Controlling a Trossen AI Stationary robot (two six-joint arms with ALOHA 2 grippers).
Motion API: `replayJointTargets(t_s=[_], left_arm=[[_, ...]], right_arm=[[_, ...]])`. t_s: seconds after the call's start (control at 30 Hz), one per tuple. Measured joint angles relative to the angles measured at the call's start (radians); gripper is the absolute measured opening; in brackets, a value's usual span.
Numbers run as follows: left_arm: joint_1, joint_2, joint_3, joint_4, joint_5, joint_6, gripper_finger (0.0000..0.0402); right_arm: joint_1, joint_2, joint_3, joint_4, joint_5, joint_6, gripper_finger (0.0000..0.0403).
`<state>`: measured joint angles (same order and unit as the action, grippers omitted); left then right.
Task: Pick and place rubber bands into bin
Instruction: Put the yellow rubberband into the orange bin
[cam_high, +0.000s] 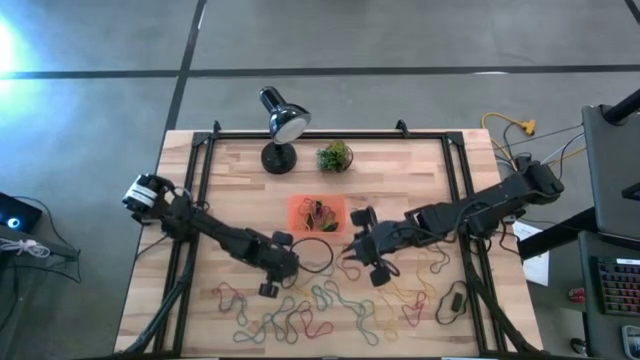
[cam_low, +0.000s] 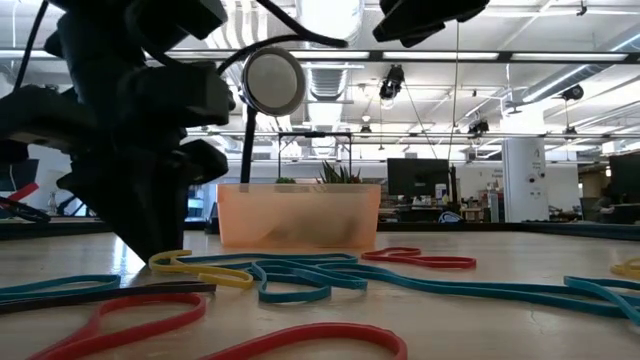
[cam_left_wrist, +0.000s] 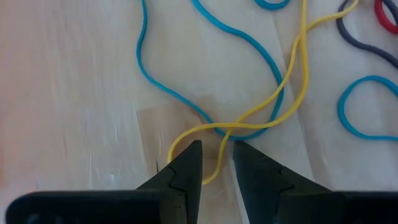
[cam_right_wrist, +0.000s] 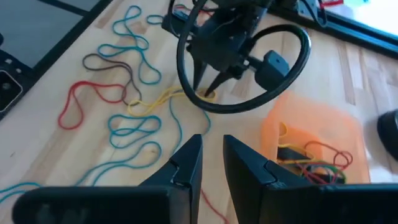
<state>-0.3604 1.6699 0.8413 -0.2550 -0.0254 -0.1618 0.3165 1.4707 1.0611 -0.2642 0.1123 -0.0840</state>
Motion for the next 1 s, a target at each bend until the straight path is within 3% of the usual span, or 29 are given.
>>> replayJointTargets(t_s=[0.3,0.53,1.0], left_arm=[[0.033,0.002,0.000,-0.016,0.071,-0.016,0.0006],[0.033,-0.005,0.003,-0.025,0.042,-0.015,0.0001],[-0.029,-0.054,0.078,-0.100,-0.361,0.063,0.0000]], right_arm=[[0.000,0.000,-0.021,-0.018,0.000,0.032,0.0058],[0.000,0.000,-0.034,-0.018,0.000,0.033,0.0058],[0.000,-0.003,-0.037,-0.024,0.000,0.052,0.0058]])
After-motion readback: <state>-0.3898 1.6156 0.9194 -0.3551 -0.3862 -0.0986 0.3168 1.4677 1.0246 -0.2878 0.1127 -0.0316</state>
